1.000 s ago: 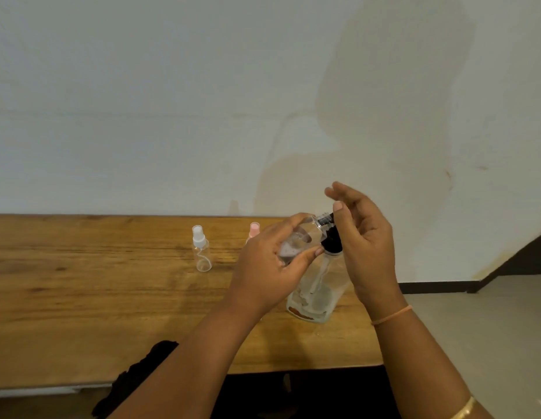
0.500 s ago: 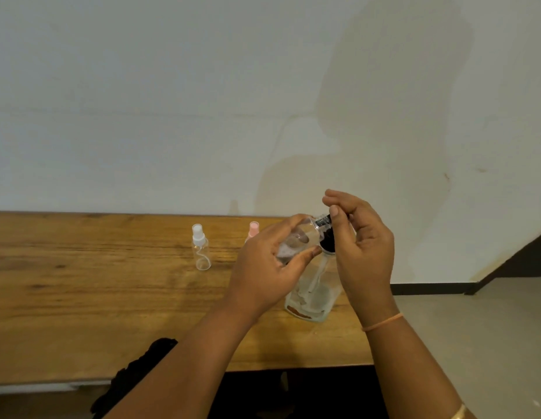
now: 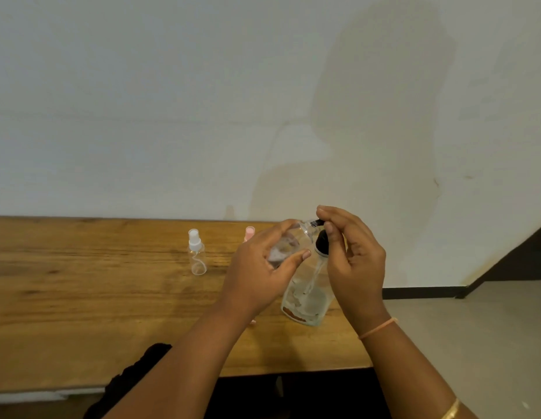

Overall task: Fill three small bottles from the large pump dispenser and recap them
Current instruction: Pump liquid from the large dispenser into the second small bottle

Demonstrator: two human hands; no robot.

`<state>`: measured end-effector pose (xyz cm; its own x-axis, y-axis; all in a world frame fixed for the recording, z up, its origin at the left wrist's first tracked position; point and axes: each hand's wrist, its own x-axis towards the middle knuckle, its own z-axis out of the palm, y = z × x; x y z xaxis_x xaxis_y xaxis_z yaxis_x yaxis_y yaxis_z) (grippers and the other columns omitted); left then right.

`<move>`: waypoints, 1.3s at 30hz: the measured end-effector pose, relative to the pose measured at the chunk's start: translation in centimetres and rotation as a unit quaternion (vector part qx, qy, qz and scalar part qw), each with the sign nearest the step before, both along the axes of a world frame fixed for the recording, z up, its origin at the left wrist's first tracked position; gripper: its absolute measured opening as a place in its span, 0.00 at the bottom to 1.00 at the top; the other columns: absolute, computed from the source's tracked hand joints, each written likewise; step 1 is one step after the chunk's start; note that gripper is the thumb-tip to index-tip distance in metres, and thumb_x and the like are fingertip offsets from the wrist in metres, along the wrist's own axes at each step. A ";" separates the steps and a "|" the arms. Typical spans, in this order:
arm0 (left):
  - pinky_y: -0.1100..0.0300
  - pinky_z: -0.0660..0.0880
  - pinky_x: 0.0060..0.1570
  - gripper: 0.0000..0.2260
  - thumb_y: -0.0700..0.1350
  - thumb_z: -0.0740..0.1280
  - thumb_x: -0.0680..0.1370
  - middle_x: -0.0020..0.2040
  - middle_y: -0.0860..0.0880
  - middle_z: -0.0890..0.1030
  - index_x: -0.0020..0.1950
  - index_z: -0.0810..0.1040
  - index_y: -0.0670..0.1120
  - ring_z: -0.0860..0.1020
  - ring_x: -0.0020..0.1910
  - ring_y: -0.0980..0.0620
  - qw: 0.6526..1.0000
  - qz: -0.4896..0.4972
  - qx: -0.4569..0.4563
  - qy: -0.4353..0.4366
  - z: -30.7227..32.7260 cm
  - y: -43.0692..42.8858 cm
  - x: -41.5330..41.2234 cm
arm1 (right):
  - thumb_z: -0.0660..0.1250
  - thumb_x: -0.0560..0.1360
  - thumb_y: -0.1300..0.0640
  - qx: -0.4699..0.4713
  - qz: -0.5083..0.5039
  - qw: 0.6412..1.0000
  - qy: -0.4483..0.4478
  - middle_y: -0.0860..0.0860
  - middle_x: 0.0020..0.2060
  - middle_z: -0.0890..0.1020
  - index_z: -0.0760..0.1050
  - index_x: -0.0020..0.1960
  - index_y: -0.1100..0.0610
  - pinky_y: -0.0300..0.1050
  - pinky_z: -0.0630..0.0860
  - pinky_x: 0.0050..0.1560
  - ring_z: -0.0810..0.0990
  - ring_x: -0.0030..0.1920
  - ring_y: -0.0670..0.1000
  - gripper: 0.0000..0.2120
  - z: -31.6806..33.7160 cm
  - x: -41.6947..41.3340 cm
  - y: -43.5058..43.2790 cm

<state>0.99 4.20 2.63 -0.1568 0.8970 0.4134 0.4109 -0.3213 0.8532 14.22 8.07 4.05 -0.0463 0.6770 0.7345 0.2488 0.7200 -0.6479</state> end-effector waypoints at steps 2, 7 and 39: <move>0.40 0.68 0.65 0.24 0.63 0.66 0.69 0.55 0.66 0.77 0.64 0.69 0.64 0.76 0.53 0.67 1.000 0.005 0.005 -0.002 0.1 -0.1 0.0 | 0.59 0.77 0.58 -0.010 0.001 1.000 0.022 0.42 0.52 0.79 0.76 0.56 0.53 0.34 0.74 0.55 0.79 0.55 0.45 0.11 0.2 -0.3 -0.5; 0.42 0.70 0.64 0.24 0.62 0.67 0.69 0.53 0.73 0.75 0.64 0.69 0.64 0.76 0.53 0.68 1.000 0.000 -0.016 0.005 0.7 0.4 -0.2 | 0.59 0.77 0.62 0.042 -0.036 0.998 -0.029 0.48 0.52 0.80 0.78 0.55 0.60 0.33 0.73 0.57 0.79 0.54 0.46 0.12 0.0 -0.1 0.2; 0.60 0.78 0.49 0.24 0.60 0.71 0.70 0.49 0.65 0.77 0.65 0.72 0.60 0.76 0.51 0.68 0.998 0.025 -0.015 0.060 0.7 -0.6 0.1 | 0.60 0.76 0.67 -0.013 0.026 1.000 0.002 0.44 0.54 0.79 0.77 0.56 0.55 0.34 0.73 0.58 0.77 0.58 0.41 0.13 -0.3 0.5 0.0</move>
